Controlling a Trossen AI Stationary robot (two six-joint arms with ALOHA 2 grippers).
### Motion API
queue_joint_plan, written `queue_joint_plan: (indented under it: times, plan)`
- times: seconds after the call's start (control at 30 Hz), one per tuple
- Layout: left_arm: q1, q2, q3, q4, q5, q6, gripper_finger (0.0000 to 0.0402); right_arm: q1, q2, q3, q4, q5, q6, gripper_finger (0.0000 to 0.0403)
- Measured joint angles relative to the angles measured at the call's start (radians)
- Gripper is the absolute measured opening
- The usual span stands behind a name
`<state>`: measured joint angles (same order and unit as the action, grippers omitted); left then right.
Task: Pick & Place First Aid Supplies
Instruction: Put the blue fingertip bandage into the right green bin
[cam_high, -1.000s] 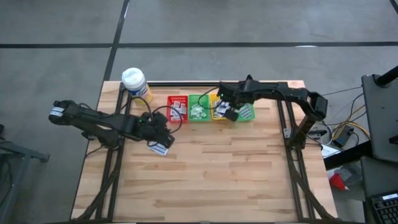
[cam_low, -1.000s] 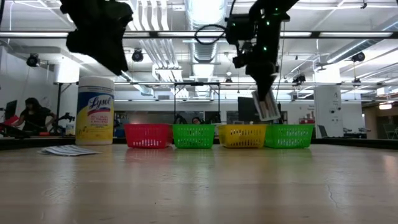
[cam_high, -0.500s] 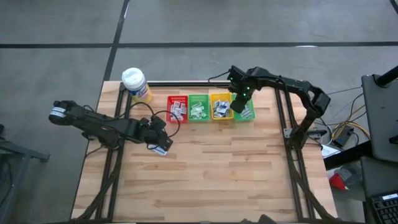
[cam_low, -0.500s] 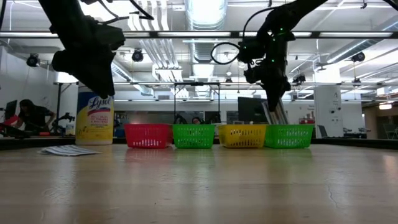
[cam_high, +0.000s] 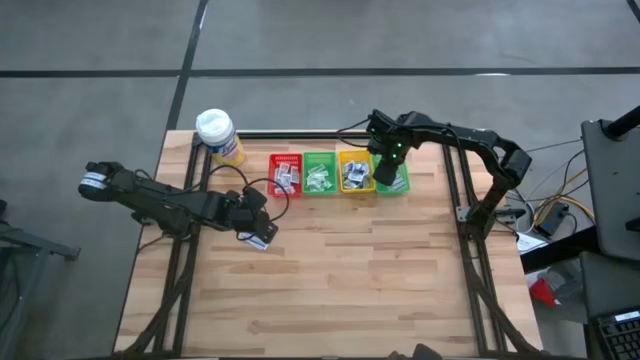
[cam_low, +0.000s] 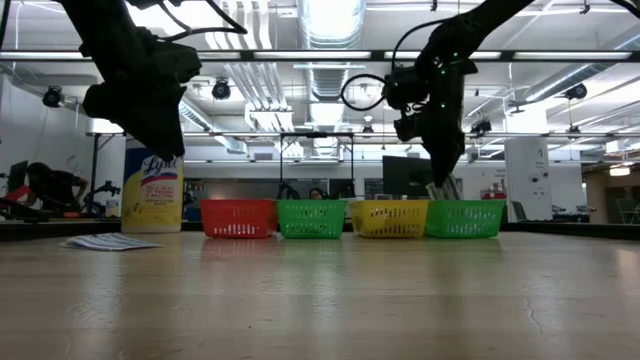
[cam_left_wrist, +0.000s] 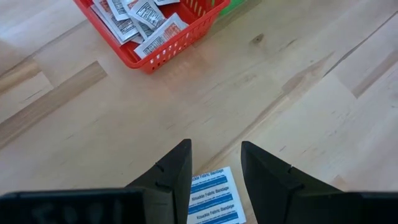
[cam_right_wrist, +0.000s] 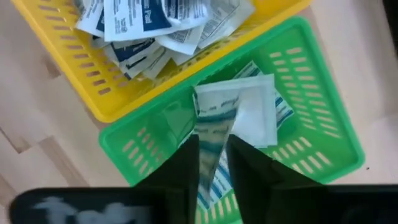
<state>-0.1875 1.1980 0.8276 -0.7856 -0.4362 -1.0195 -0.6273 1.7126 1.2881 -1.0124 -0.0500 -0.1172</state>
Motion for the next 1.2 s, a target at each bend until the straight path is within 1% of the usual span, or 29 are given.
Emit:
queue_joint_plan:
  times: [0.07, 0.1, 0.27, 0.3, 0.37, 0.47, 0.63, 0.73, 0.83, 0.93, 1.0, 1.1, 1.2]
  plan:
    - [0.000, 0.000, 0.000, 0.000, 0.002, 0.002, 0.0131, 0.000, 0.000, 0.003, 0.005, 0.027, -0.016, 0.0099]
    - [0.000, 0.000, 0.000, 0.000, 0.005, 0.007, 0.0131, 0.001, 0.000, 0.008, -0.002, 0.058, -0.022, 0.0107]
    - [0.000, 0.000, -0.018, 0.000, 0.034, 0.023, 0.0131, 0.000, -0.003, 0.044, -0.046, 0.298, -0.025, 0.0135]
    - [0.000, 0.000, -0.023, 0.001, 0.042, 0.024, 0.0131, 0.000, -0.004, 0.058, -0.065, 0.326, -0.023, 0.0138]
    - [0.000, 0.000, -0.038, 0.004, 0.063, 0.022, 0.0131, 0.000, -0.009, 0.082, -0.098, 0.337, -0.016, 0.0141]
    - [0.000, 0.000, -0.063, 0.007, 0.084, 0.022, 0.0131, 0.009, -0.023, 0.109, -0.130, 0.300, 0.015, 0.0144]
    - [-0.002, 0.000, -0.112, 0.009, 0.107, 0.031, 0.0131, 0.023, -0.074, 0.114, -0.135, 0.124, 0.083, 0.0139]
    - [-0.002, 0.000, -0.144, 0.006, 0.148, 0.059, 0.0131, 0.036, -0.100, 0.110, -0.134, 0.057, 0.107, 0.0134]
    - [-0.002, 0.000, -0.174, 0.009, 0.172, 0.136, 0.0131, 0.058, -0.127, 0.109, -0.132, 0.026, 0.107, 0.0130]
    - [-0.002, 0.000, -0.197, 0.009, 0.183, 0.244, 0.0131, 0.082, -0.141, 0.109, -0.125, 0.020, 0.085, 0.0127]
    - [-0.002, 0.000, -0.205, 0.010, 0.195, 0.289, 0.0131, 0.095, -0.146, 0.109, -0.123, 0.020, 0.084, 0.0128]
    - [0.003, 0.000, -0.213, 0.008, 0.225, 0.255, 0.0131, 0.114, -0.149, 0.109, -0.121, 0.018, 0.084, 0.0133]
    - [0.015, 0.000, -0.211, 0.033, 0.315, 0.083, 0.0131, 0.127, -0.149, 0.108, -0.118, 0.018, 0.087, 0.0137]
